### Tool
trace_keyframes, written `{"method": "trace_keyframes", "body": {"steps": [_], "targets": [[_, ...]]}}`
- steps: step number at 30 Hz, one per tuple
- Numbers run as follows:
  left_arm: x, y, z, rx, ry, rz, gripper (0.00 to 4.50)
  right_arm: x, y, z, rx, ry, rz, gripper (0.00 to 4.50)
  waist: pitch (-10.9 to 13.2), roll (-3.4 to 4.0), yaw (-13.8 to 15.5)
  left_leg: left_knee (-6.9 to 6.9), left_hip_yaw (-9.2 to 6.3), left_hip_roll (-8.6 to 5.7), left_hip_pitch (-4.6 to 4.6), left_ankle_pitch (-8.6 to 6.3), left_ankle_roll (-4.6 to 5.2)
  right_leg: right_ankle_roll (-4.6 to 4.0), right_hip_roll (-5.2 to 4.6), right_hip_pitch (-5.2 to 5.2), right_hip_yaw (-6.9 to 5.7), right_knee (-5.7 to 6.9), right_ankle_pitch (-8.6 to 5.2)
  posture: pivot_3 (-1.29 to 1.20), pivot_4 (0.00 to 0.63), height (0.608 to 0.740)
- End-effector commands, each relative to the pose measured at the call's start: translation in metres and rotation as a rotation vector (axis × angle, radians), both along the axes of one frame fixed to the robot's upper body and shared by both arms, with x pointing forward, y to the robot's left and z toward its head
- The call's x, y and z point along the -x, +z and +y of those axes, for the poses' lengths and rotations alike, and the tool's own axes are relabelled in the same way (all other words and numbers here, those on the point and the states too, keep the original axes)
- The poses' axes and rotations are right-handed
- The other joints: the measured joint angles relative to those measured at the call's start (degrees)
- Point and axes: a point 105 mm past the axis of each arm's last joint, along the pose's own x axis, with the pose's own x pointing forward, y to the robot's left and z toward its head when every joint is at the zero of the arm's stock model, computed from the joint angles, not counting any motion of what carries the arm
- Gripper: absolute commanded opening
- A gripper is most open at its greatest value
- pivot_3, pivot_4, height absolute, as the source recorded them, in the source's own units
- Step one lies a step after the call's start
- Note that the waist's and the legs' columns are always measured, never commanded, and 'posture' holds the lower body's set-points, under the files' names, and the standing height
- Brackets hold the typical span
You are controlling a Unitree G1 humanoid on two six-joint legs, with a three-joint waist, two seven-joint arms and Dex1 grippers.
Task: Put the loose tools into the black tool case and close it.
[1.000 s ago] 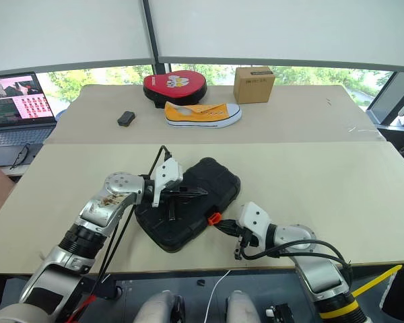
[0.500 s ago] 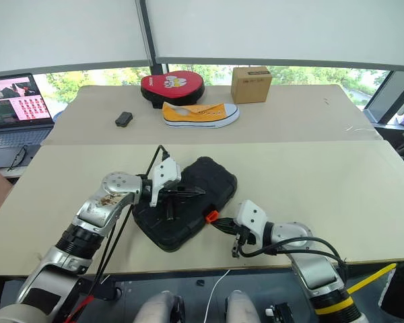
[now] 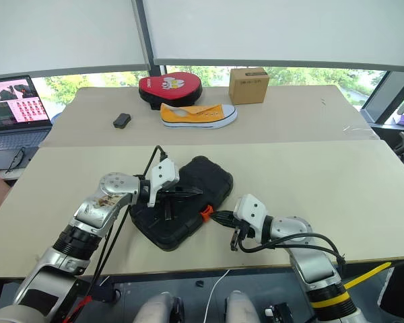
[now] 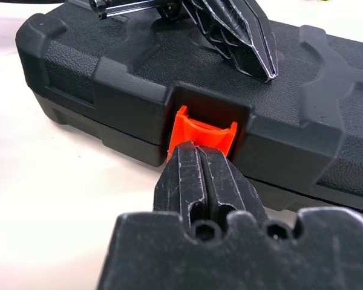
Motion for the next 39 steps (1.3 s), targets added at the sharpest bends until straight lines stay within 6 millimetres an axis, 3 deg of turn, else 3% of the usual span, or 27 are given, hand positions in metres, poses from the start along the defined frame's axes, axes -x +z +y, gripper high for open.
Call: {"method": "trace_keyframes", "body": {"steps": [1,5,9,12,18,22,27,31,33,35,39], "targets": [[0.017,-0.061,0.012,-0.121,0.042,0.216,0.04,-0.011,0.025,0.016,-0.061,0.000,-0.111,0.00,-0.1,-0.07,-0.3,-0.03,-0.01,0.00,0.03,0.00,0.00,-0.02,0.03,0.00,0.04,0.00,0.01,0.00,0.150,0.740],[0.017,-0.054,0.016,-0.066,0.050,0.189,0.04,-0.006,0.029,0.015,-0.075,0.021,-0.108,0.00,-0.1,-0.03,-0.7,-0.14,-0.05,0.04,0.09,0.02,-0.03,-0.11,0.10,-0.02,0.12,0.00,0.01,0.00,0.150,0.740],[0.015,-0.037,0.026,0.042,0.085,0.168,0.04,0.003,0.022,0.001,-0.040,0.020,-0.065,0.00,-0.1,-0.02,-1.0,-0.25,-0.02,0.08,0.06,0.01,-0.04,-0.13,0.11,-0.12,0.22,0.00,-0.02,0.00,0.150,0.740],[0.021,-0.036,0.048,0.047,0.105,0.153,0.04,0.005,0.010,-0.010,-0.005,0.011,-0.017,0.00,-0.1,-0.03,-1.0,-0.33,-0.03,0.09,0.05,-0.10,-0.22,-0.13,0.17,-0.15,0.27,-0.04,-0.04,0.00,0.150,0.740],[0.024,-0.042,0.051,0.027,0.113,0.147,0.04,-0.002,0.000,0.007,0.010,0.043,0.008,0.00,-0.2,0.07,-0.8,-0.65,-0.01,0.07,0.31,-0.19,-0.37,-0.20,0.39,-0.14,0.66,-0.11,-0.15,0.00,0.150,0.740],[0.024,-0.041,0.047,0.037,0.114,0.141,0.04,-0.008,0.007,0.017,-0.024,0.057,-0.019,0.00,-0.2,0.06,-0.2,-0.65,0.01,0.05,0.35,-0.19,-0.38,-0.19,0.41,-0.13,0.75,-0.13,-0.15,0.00,0.150,0.740],[0.025,-0.040,0.050,0.056,0.125,0.128,0.04,-0.008,0.005,0.021,-0.021,0.075,-0.015,0.00,-0.2,0.06,-0.3,-0.66,0.02,0.06,0.41,-0.19,-0.38,-0.20,0.52,-0.16,0.92,-0.11,-0.15,0.00,0.150,0.740],[0.029,-0.027,0.058,0.131,0.132,0.106,0.04,-0.006,0.006,0.019,-0.018,0.081,-0.016,0.00,-0.2,0.06,-0.9,-0.74,0.03,0.08,0.45,-0.19,-0.38,-0.21,0.53,-0.19,1.01,-0.11,-0.15,0.00,0.150,0.740],[0.036,-0.004,0.078,0.236,0.173,0.030,0.54,-0.002,0.016,0.001,-0.040,0.059,-0.017,0.00,-0.2,0.07,-1.2,-0.85,0.05,0.09,0.42,-0.19,-0.39,-0.21,0.53,-0.29,1.07,-0.11,-0.15,0.00,0.150,0.740],[0.046,0.010,0.103,0.246,0.228,-0.028,1.08,0.003,0.027,-0.017,-0.052,0.050,-0.028,0.58,-0.1,0.05,-1.2,-0.99,0.11,0.08,0.24,-0.20,-0.40,-0.21,0.51,-0.58,1.20,-0.12,-0.15,0.00,0.150,0.740],[0.064,0.015,0.144,0.181,0.379,-0.054,2.47,0.011,0.035,-0.050,-0.003,0.029,-0.057,1.86,0.1,-0.10,-0.8,-1.11,0.12,0.08,-0.14,-0.26,-0.50,-0.18,0.51,-1.02,1.21,-0.23,-0.18,0.00,0.150,0.740]]}}
